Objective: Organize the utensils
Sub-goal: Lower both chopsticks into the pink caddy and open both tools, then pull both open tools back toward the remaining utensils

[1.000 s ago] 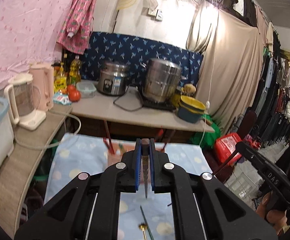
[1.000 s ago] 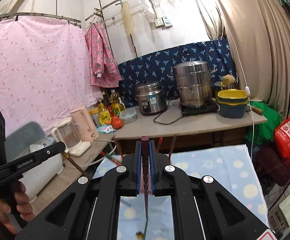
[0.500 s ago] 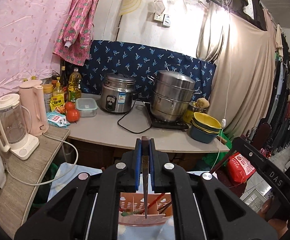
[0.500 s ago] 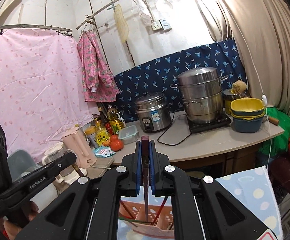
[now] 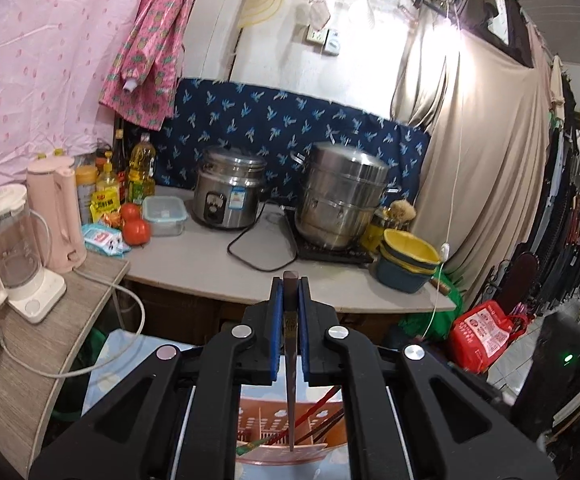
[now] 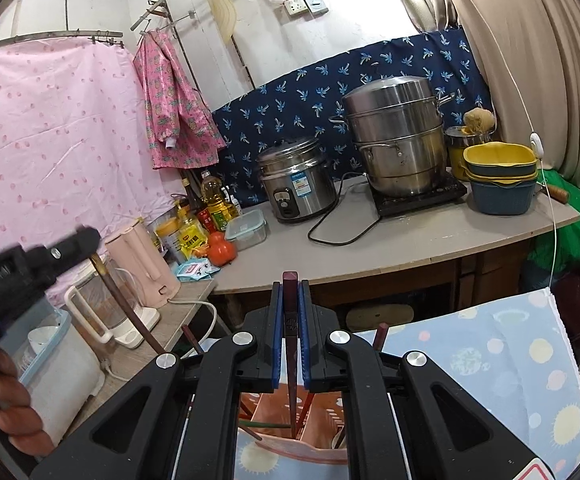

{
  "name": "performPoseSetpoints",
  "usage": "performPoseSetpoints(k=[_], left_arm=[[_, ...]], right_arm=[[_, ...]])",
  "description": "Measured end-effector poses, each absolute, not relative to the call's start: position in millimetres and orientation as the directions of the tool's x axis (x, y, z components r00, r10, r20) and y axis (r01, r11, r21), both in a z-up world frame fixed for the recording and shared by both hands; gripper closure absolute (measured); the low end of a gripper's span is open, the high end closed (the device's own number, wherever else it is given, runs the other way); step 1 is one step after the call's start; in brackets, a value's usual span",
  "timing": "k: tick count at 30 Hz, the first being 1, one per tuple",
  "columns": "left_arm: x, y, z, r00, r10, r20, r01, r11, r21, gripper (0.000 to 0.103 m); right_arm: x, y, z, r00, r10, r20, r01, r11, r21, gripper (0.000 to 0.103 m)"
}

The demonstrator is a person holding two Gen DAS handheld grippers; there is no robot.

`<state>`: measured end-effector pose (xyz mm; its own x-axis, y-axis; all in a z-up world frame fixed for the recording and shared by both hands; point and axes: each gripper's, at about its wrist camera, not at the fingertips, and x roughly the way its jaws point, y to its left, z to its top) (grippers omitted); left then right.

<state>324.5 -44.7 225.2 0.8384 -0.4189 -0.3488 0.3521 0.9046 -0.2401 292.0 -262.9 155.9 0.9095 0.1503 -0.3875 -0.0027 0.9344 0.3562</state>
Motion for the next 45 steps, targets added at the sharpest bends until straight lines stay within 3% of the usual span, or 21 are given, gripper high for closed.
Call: performPoseSetpoints(k=[3,9,10,11,13,16,21,34,45], left_arm=[[324.4,-46.9,232.9,0.847,-0.418,-0.330,0.356,0.905,-0.233,0.096],[337.7,-53.2,204.7,0.843,-0.382,-0.380,0.319,0.922,-0.219,0.096],[340.3,-53.2,197.4,0.837,-0.382,-0.392,0.316,0.922,-0.225,0.095],[341.0,-52.3,192.1,0.836,-0.376,-0.400,0.307,0.924,-0.228,0.094],[342.1,-49.2,183.4,0.835,-0.362,-0.414,0.289,0.929,-0.230,0.080],[340.8,-42.3,173.5,0.838,-0.342,-0.425,0.259,0.935,-0.242,0.064],[330.1,-34.4,162.5,0.830,-0.333,-0.447,0.246,0.939,-0.241,0.059],[254.8,-18.4,114.2,0.780,-0.317,-0.540,0.230,0.947,-0.223,0.056],[178.1,-13.2,30.9,0.652,-0.308,-0.693,0.227,0.951,-0.209,0.056]], right_arm=[[294.2,-263.0,158.1,0.911,0.151,-0.383,-0.005,0.935,0.356,0.096],[299.1,-263.0,148.0,0.895,0.159,-0.416,-0.003,0.936,0.352,0.096],[298.4,-262.6,145.5,0.892,0.158,-0.423,-0.001,0.938,0.347,0.095],[296.6,-263.0,143.3,0.893,0.150,-0.424,0.006,0.939,0.345,0.086],[292.5,-265.7,138.9,0.895,0.138,-0.424,0.020,0.938,0.347,0.071],[287.1,-270.5,132.3,0.891,0.139,-0.432,0.030,0.932,0.361,0.069],[272.2,-276.7,123.8,0.882,0.140,-0.449,0.043,0.926,0.375,0.069],[192.2,-264.1,86.8,0.826,0.146,-0.544,0.047,0.944,0.325,0.069],[101.3,-243.2,25.2,0.725,0.125,-0.677,0.071,0.965,0.254,0.069]])
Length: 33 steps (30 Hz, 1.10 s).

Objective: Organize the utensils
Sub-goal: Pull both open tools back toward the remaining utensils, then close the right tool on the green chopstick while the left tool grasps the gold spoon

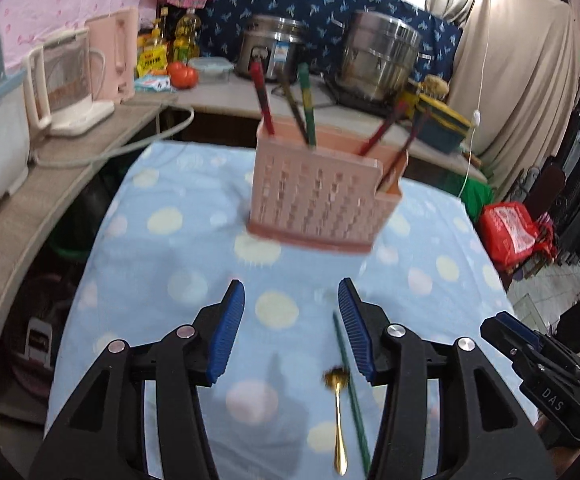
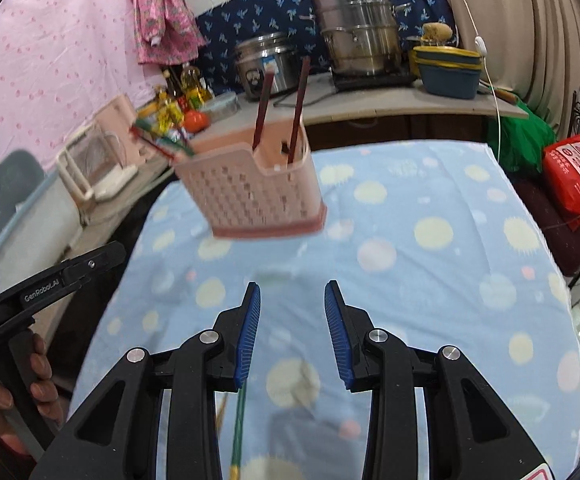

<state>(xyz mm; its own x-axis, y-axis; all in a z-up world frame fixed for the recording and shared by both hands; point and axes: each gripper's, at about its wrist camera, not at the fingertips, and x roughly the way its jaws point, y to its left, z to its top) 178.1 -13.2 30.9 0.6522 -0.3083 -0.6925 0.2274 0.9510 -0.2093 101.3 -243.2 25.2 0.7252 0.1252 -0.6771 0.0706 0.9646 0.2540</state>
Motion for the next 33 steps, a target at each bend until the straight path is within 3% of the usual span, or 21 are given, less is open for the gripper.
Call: performPoseSetpoints(k=[12,33], left_arm=[[117.8,10.9,-42.4,0.528,-0.252,-0.811,0.161,0.967,-0.196,0.056],[92.7,10.4,-65.7,0.477,-0.248,-0.843,0.169,0.967,-0.189,0.056]], right_arm=[[31.8,-181.3,-47.1,0.583,0.181,-0.792,-0.025,0.978,0.206,0.070],[28.5,-153.8,-78.1,0.521,0.180,-0.834,-0.061,0.983,0.174,0.094]])
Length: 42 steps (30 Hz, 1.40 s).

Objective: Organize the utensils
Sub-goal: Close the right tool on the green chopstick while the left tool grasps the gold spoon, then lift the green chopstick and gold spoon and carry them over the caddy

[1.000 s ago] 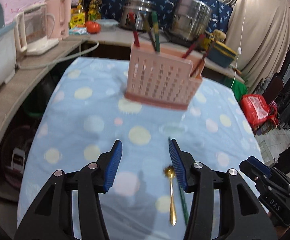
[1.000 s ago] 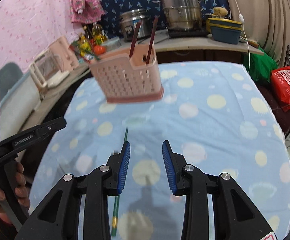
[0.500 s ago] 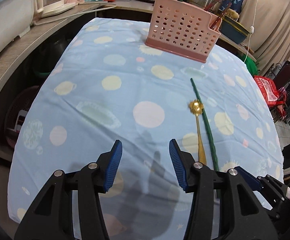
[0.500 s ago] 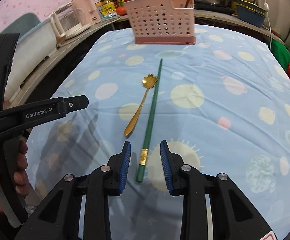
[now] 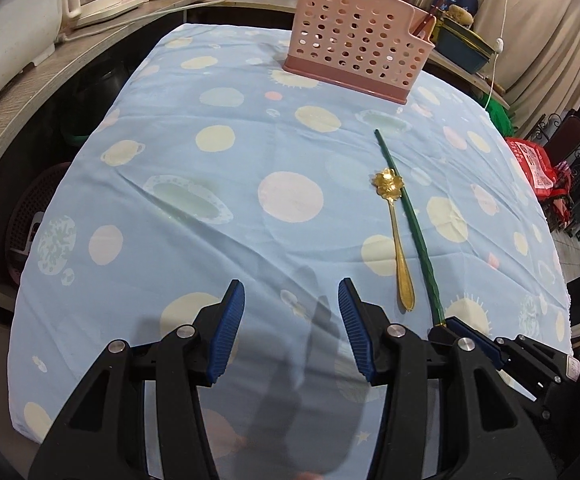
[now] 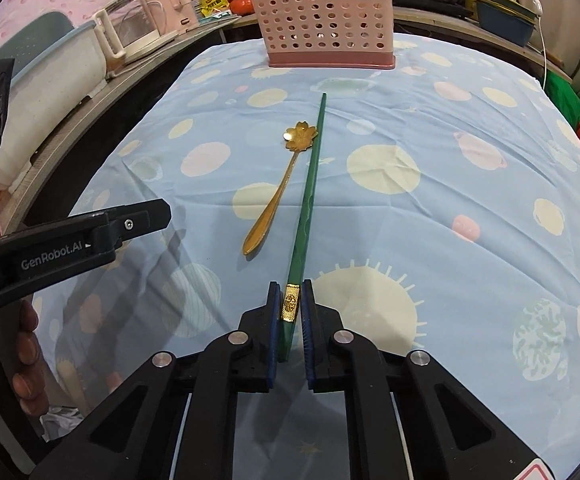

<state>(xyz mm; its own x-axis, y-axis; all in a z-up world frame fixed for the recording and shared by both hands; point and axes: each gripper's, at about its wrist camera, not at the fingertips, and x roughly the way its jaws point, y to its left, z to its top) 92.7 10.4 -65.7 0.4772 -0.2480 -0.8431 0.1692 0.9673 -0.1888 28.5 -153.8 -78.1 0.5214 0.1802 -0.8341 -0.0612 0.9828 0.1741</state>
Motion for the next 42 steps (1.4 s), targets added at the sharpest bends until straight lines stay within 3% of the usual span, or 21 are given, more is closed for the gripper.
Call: performPoseSetpoints(k=[6,13,24,29,31,36,42], left_arm=[[92.0,1.8,-68.9,0.459,-0.267,-0.848,0.190,0.961,-0.200,0.056],[90.4,-22.6,-68.9,0.429,-0.321,-0.844,0.244,0.941,-0.234,0.044],[96.0,-70.5,-80.5,0.422,-0.325,-0.847,0.330,0.925,-0.190,0.044],[95.4,-69.1,-81.1,0.441,-0.304,-0.844,0.331,0.930,-0.162,0.057],[94.2,-66.4,-81.5,0.444,-0.301,-0.844,0.333,0.930,-0.157,0.071],[91.6,-55.5,-81.3,0.440,-0.312,-0.842,0.333,0.928,-0.169,0.091],[88.7,-47.1,-78.5,0.428,-0.336,-0.839,0.331,0.922,-0.201,0.092]], right_arm=[[26.9,-167.7,-76.8,0.538,0.160,-0.827,-0.017,0.984,0.179,0.096],[24.7,-189.2,-72.2,0.561,0.139,-0.816,0.050,0.978,0.202,0.096],[20.4,-207.6,-66.5,0.578,0.135,-0.805,0.091,0.970,0.227,0.096],[21.5,-204.8,-69.1,0.573,0.148,-0.806,0.079,0.969,0.234,0.096],[22.0,-203.0,-69.8,0.572,0.153,-0.806,0.074,0.969,0.236,0.096],[22.7,-200.4,-69.5,0.572,0.161,-0.804,0.066,0.968,0.242,0.096],[20.3,-199.4,-66.5,0.580,0.158,-0.799,0.067,0.968,0.241,0.096]])
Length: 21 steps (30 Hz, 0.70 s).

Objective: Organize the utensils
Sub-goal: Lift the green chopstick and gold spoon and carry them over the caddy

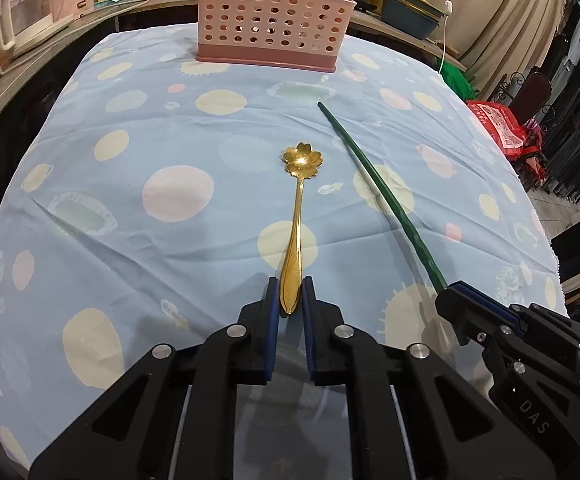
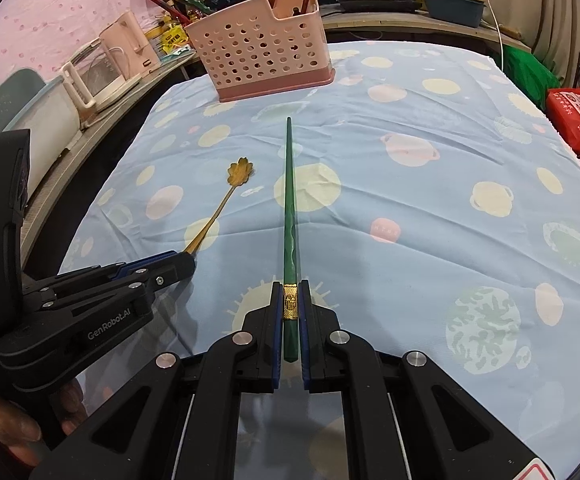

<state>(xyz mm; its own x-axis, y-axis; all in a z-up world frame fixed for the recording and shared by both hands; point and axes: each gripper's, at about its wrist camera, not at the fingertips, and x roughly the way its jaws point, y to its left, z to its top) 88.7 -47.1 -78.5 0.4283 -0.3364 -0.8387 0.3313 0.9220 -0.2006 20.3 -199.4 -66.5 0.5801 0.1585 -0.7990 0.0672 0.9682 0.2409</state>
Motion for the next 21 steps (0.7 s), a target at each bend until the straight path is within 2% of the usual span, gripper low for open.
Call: performPoseSetpoints(k=[8,21], left_arm=[[83.6,-39.7,-61.7,0.450,-0.361,-0.817,0.327,0.918,-0.226,0.093],[91.1,-27.0,-7.5,0.535,-0.408,-0.739,0.325,0.908,-0.266,0.093]], right_arm=[[18.2,-201.1,-56.2,0.599,0.161,-0.784,0.063,0.967,0.247,0.096],[21.1,-208.5,-9.1,0.684,0.173,-0.708,0.042,0.961,0.275,0.096]])
